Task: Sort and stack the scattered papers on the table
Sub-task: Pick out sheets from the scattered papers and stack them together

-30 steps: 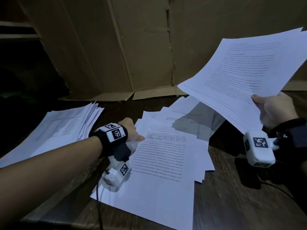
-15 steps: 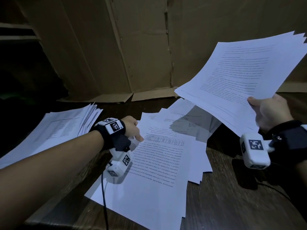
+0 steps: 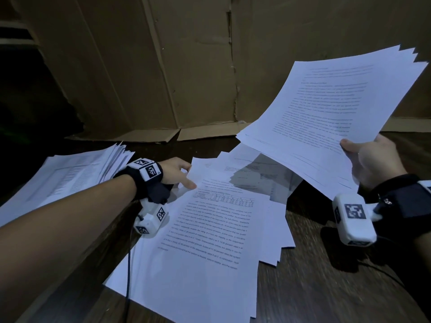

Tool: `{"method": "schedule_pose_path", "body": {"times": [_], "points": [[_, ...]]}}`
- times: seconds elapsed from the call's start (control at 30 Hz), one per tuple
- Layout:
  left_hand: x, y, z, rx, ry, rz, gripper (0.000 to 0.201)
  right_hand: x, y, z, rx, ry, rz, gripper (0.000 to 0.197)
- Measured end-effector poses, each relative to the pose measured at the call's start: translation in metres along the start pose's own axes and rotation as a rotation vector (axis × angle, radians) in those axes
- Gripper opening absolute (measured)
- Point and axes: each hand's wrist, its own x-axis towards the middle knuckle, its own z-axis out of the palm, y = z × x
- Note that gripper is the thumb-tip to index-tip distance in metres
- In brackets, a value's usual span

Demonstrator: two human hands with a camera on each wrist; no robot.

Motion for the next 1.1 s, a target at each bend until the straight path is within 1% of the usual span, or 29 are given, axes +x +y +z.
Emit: {"method": "schedule_pose_path", "body": {"times": [0.1, 0.13, 0.17, 0.2, 0.27, 0.3, 0.37, 0.43, 0.47, 0.5, 0.53, 0.6, 0.63, 0.7, 0.73, 0.77, 0.8, 0.83, 0.9, 0.97, 1.03, 1.1], "points": [[-0.001, -0.010, -0.004, -0.037, 0.098, 0.049, 0.047, 0.001, 0.002, -0.001, -0.005, -0.013, -0.001, 0.043], [-0.002, -0.014, -0.008, -0.062, 0.151, 0.067, 0.049, 0.002, 0.004, -0.001, -0.009, -0.020, -0.001, 0.042], [-0.001, -0.020, -0.016, -0.098, 0.222, 0.080, 0.047, 0.003, 0.005, -0.002, -0.016, -0.028, 0.000, 0.042], [-0.005, -0.021, -0.024, -0.155, 0.316, 0.081, 0.039, 0.003, 0.006, -0.002, -0.025, -0.034, -0.001, 0.041], [-0.017, -0.021, -0.045, -0.320, 0.557, 0.084, 0.020, 0.003, 0.007, -0.002, -0.053, -0.032, -0.012, 0.040], [-0.024, -0.019, -0.056, -0.410, 0.680, 0.100, 0.021, 0.004, 0.008, -0.002, -0.081, -0.032, -0.021, 0.040], [-0.046, -0.006, -0.077, -0.561, 0.858, 0.155, 0.039, 0.003, 0.010, -0.001, -0.150, -0.025, -0.038, 0.038], [-0.068, 0.008, -0.095, -0.567, 0.964, 0.206, 0.053, 0.002, 0.011, 0.000, -0.223, -0.011, -0.069, 0.035], [-0.079, 0.016, -0.102, -0.540, 0.980, 0.223, 0.056, 0.000, 0.011, 0.001, -0.260, -0.009, -0.093, 0.033], [-0.090, 0.025, -0.107, -0.511, 0.965, 0.249, 0.055, -0.002, 0.011, 0.002, -0.298, -0.009, -0.112, 0.032], [-0.101, 0.037, -0.110, -0.472, 0.921, 0.290, 0.051, -0.004, 0.010, 0.003, -0.335, -0.010, -0.130, 0.031], [-0.119, 0.065, -0.109, -0.409, 0.761, 0.417, 0.035, -0.009, 0.008, 0.006, -0.370, -0.036, -0.143, 0.030], [-0.128, 0.081, -0.104, -0.440, 0.636, 0.512, 0.031, -0.012, 0.005, 0.009, -0.369, -0.069, -0.140, 0.030], [-0.140, 0.110, -0.096, -0.633, 0.343, 0.692, 0.035, -0.020, 0.003, 0.015, -0.335, -0.170, -0.099, 0.031], [-0.141, 0.122, -0.092, -0.729, 0.238, 0.725, 0.040, -0.023, 0.003, 0.017, -0.286, -0.231, -0.056, 0.031], [-0.135, 0.129, -0.091, -0.809, 0.186, 0.706, 0.042, -0.026, 0.002, 0.020, -0.225, -0.295, -0.008, 0.032], [-0.123, 0.133, -0.089, -0.860, 0.224, 0.625, 0.040, -0.029, 0.002, 0.022, -0.183, -0.342, 0.032, 0.031], [-0.108, 0.135, -0.086, -0.886, 0.301, 0.520, 0.035, -0.034, 0.001, 0.024, -0.182, -0.394, 0.043, 0.030], [-0.077, 0.130, -0.075, -0.861, 0.504, 0.297, 0.022, -0.041, 0.001, 0.029, -0.220, -0.448, 0.021, 0.026], [-0.056, 0.120, -0.060, -0.840, 0.610, 0.132, 0.013, -0.050, -0.001, 0.030, -0.193, -0.540, -0.015, 0.025], [-0.044, 0.107, -0.052, -0.883, 0.610, 0.039, 0.017, -0.054, 0.001, 0.030, -0.182, -0.647, -0.005, 0.025], [-0.038, 0.098, -0.049, -0.929, 0.537, 0.027, 0.025, -0.049, 0.005, 0.032, -0.223, -0.692, 0.052, 0.034]]}}
